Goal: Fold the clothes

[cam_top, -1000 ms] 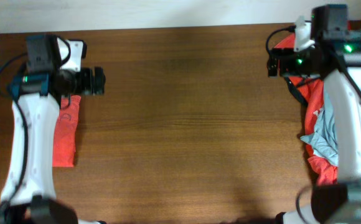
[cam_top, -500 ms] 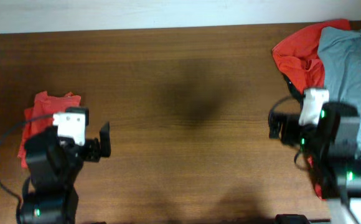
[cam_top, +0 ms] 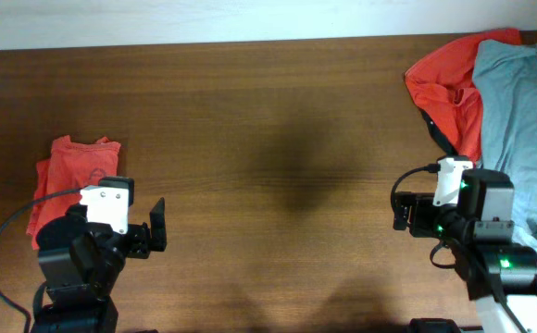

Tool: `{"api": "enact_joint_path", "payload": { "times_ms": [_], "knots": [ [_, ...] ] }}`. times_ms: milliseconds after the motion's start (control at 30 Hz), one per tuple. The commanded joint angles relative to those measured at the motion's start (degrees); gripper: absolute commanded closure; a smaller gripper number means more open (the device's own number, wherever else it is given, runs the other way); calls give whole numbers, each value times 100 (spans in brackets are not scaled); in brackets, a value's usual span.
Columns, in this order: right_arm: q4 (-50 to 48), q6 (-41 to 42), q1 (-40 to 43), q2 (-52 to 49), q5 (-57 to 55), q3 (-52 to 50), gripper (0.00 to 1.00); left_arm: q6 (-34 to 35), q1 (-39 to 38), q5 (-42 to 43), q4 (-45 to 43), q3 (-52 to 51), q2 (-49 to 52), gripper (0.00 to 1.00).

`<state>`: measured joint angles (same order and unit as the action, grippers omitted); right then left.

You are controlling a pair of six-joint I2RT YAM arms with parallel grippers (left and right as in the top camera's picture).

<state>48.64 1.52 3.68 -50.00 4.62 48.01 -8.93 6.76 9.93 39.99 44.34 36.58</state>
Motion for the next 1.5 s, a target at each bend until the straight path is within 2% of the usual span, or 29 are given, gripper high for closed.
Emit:
{"api": "enact_joint_path", "payload": {
  "times_ms": [0, 233, 400, 533, 767, 1167, 1300, 1433, 1467],
  "knots": [
    [0, 48, -214, -304, 74, -17, 1, 68, 13, 79, 17, -39, -17, 1],
    [37, 48, -404, -905, 118, -17, 1, 68, 15, 79, 17, -39, -17, 1],
    [-111, 24, -407, -737, 92, -17, 1, 68, 15, 79, 20, -39, -17, 1],
    [-483, -129, -407, -140, 72, -31, 1, 68, 15, 79, 20, -39, -17, 1],
    [-920, -629, -404, 1705, 70, -601, 1, 68, 15, 79, 20, -39, -17, 1],
    [-2889, -723, -407, 4487, 254, -3126, 2, 68, 15, 79, 20, -39, -17, 1],
    [-3768, -708, -407, 4992, 291, -3862, 1, 68, 15, 79, 20, -39, -17, 1],
    [-5324, -708, -407, 4981, 256, -4688, 1, 68, 15, 79, 20, -39, -17, 1],
    [-5464, -713, -407, 4981, 232, -4778, 1, 68, 15, 79, 20, -39, -17, 1]
  ]
}}
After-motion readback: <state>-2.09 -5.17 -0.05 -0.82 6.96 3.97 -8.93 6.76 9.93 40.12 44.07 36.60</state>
